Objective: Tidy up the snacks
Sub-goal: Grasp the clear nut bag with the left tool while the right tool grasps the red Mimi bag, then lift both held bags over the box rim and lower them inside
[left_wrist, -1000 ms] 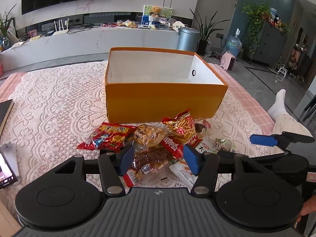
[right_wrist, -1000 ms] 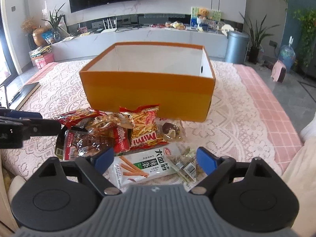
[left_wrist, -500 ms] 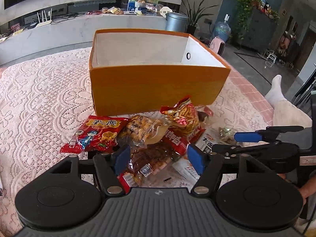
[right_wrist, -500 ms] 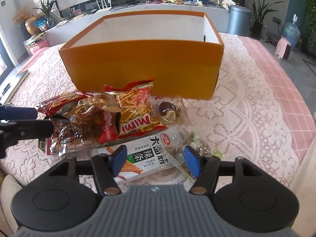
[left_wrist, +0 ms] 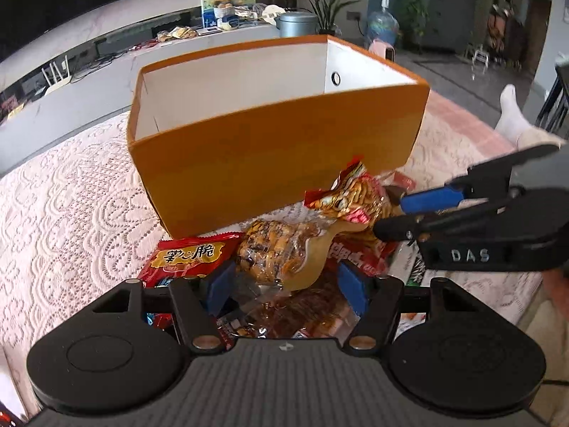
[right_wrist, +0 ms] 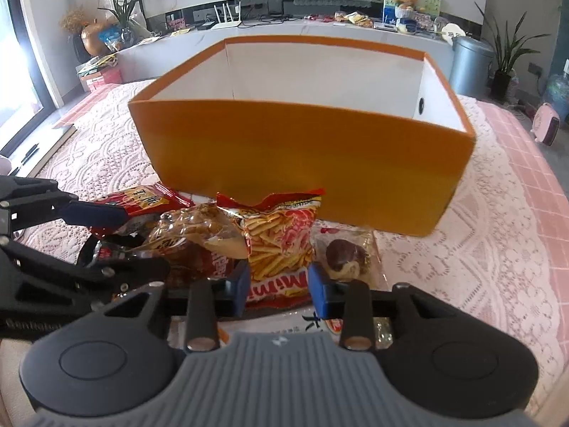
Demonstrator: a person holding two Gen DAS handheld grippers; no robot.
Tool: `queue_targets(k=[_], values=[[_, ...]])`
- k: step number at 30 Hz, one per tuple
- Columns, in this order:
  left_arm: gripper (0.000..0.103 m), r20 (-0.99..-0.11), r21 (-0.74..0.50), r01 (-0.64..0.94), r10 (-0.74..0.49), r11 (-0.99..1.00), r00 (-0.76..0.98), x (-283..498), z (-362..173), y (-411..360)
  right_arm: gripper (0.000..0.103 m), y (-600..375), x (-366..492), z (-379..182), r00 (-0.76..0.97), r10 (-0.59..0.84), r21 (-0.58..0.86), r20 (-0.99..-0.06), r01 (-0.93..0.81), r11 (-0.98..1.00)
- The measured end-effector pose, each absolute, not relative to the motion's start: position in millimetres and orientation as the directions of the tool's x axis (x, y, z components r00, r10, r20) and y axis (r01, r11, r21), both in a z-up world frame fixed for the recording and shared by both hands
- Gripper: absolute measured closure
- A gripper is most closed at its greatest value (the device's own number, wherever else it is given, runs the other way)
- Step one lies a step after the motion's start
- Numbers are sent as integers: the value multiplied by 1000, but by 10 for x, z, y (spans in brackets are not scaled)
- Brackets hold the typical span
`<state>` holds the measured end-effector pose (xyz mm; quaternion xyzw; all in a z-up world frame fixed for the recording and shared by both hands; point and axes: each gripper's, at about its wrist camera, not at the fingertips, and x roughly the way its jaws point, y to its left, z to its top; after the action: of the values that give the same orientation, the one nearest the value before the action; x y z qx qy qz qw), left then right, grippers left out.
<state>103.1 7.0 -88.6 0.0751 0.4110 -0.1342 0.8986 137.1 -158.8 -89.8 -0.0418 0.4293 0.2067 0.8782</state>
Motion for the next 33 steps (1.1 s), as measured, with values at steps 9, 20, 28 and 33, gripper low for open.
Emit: queue_targets(k=[9, 20, 28, 33], values=[[32, -761, 118, 302, -109, 946, 640, 1138, -1040, -74, 67, -1541, 1419, -1000, 589, 345, 58, -731, -449, 892], [49, -742, 196, 276, -41, 941, 669, 1184, -1142, -186, 55, -1484, 1531, -1135, 575, 379, 112, -725, -445, 888], [63, -733, 186, 247, -33, 951, 679, 1139, -1115, -200, 69, -1455, 1466, -1131, 596, 361, 82, -717, -443, 893], [64, -717, 105, 188, -57, 976, 694, 1110, -986, -91, 71, -1507, 1393, -1015, 616, 370, 98, -696, -429, 898]])
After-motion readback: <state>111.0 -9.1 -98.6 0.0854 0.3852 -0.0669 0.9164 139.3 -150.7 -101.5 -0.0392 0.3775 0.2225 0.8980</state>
